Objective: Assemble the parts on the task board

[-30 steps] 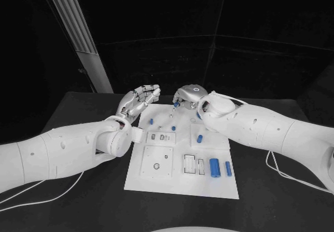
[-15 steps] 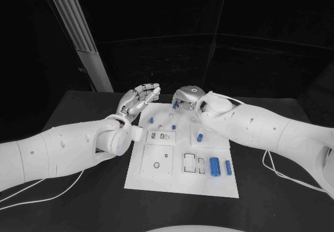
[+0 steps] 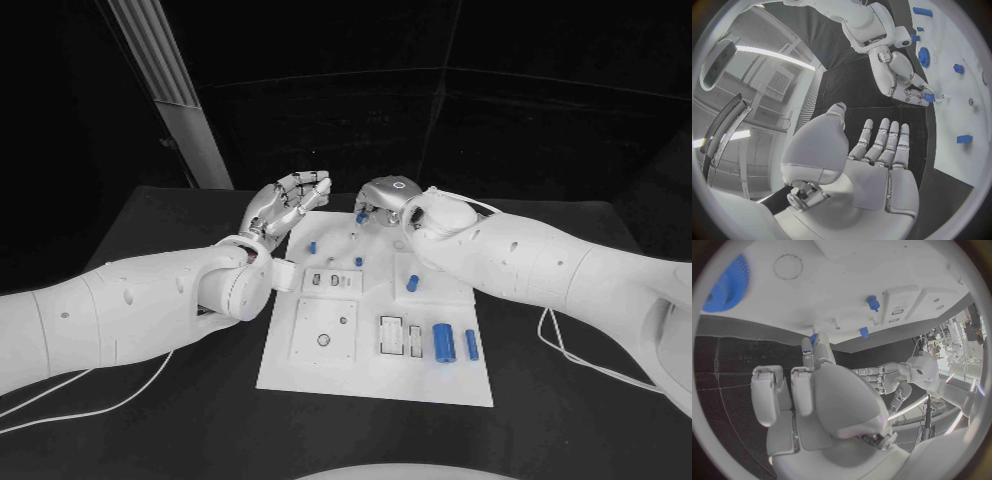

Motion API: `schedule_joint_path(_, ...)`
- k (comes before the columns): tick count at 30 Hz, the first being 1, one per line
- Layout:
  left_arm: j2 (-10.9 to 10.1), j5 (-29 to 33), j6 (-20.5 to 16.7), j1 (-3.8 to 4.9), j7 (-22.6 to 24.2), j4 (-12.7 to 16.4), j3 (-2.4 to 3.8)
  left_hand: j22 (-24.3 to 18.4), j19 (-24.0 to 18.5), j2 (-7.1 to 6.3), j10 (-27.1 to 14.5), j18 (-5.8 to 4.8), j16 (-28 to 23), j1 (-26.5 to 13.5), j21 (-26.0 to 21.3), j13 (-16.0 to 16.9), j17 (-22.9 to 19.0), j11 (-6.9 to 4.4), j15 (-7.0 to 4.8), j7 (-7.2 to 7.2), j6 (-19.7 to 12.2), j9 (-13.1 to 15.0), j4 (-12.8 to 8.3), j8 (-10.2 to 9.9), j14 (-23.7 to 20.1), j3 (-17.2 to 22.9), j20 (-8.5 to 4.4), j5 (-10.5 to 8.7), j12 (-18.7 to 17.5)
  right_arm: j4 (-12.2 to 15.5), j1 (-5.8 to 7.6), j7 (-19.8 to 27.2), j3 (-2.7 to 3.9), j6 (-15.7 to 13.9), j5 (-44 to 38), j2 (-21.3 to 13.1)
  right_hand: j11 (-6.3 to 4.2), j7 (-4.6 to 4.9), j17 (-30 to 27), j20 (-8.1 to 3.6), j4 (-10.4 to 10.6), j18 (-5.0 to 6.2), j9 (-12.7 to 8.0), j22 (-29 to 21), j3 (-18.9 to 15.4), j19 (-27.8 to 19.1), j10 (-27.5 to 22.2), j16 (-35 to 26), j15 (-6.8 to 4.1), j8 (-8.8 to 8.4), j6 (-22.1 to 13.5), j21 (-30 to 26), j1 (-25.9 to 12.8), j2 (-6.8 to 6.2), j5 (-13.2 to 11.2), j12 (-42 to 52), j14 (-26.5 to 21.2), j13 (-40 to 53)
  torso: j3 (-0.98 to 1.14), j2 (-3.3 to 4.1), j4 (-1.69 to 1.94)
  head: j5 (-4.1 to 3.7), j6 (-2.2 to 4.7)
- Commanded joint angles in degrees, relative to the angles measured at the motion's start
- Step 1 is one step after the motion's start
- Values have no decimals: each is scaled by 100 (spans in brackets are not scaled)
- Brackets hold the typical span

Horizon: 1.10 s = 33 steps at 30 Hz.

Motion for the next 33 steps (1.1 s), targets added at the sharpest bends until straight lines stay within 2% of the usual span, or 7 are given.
schedule_joint_path(1, 6, -36, 56, 16, 1757, 9, 5, -5, -29, 58, -19, 105, 15, -2, 23, 7, 6, 4, 7, 848, 26, -9, 13, 32, 12, 21, 20, 36, 28, -40, 10, -83, 5, 12, -4, 24, 19, 27, 712, 27, 23, -43, 9, 1510, 2, 584, 33, 22, 42, 22, 14, 19, 48, 213, 39, -35, 488, -3, 3, 7, 6, 8, 0)
schedule_joint_path(10, 7, -36, 59, 21, 1754, 3, 5, -5, -29, 58, -19, 105, 15, -2, 23, 7, 6, 4, 7, 848, 26, -9, 13, 32, 12, 21, 20, 36, 28, -82, 6, -170, 6, -5, -40, 36, 25, 32, 707, 29, 23, -43, 9, 1510, 4, 584, 35, 22, 46, 10, 12, 19, 59, 211, 39, -55, 487, -3, 0, 8, -10, 23, 0)
schedule_joint_path(19, 32, -36, 70, 22, 1735, -22, 5, -8, -35, 65, -20, 106, 16, 1, 23, 6, 7, 5, 8, 848, 25, -9, 12, 33, 13, 15, 23, 40, 34, -77, 6, -152, 6, -17, -57, 21, 30, 38, 699, 32, 29, -43, 8, 1510, 1, 584, 33, 21, 50, 1, 9, 19, 59, 207, 39, -70, 486, -4, -5, 10, 7, 17, -16)
schedule_joint_path(22, 32, -36, 66, 22, 1731, -28, 5, -8, -35, 65, -20, 106, 16, 1, 23, 6, 7, 5, 8, 848, 25, -9, 12, 33, 13, 15, 23, 40, 34, -66, 6, -150, 6, -7, -60, 17, 35, 42, 693, 35, 38, -43, 8, 1510, -4, 584, 33, 20, 54, -8, 7, 19, 55, 202, 39, -84, 485, -3, -2, 5, -6, 33, -41)
schedule_joint_path(33, 49, -36, 65, 23, 1727, -45, 5, -8, -35, 65, -20, 106, 16, 1, 23, 6, 7, 5, 8, 848, 25, -9, 12, 33, 13, 15, 23, 40, 34, -34, 7, -117, 6, -24, -72, -1, 39, 46, 691, 38, 48, -43, 8, 1510, -10, 584, 35, 19, 58, -18, 6, 19, 50, 197, 39, -99, 484, -3, -9, 6, 12, 36, -49)
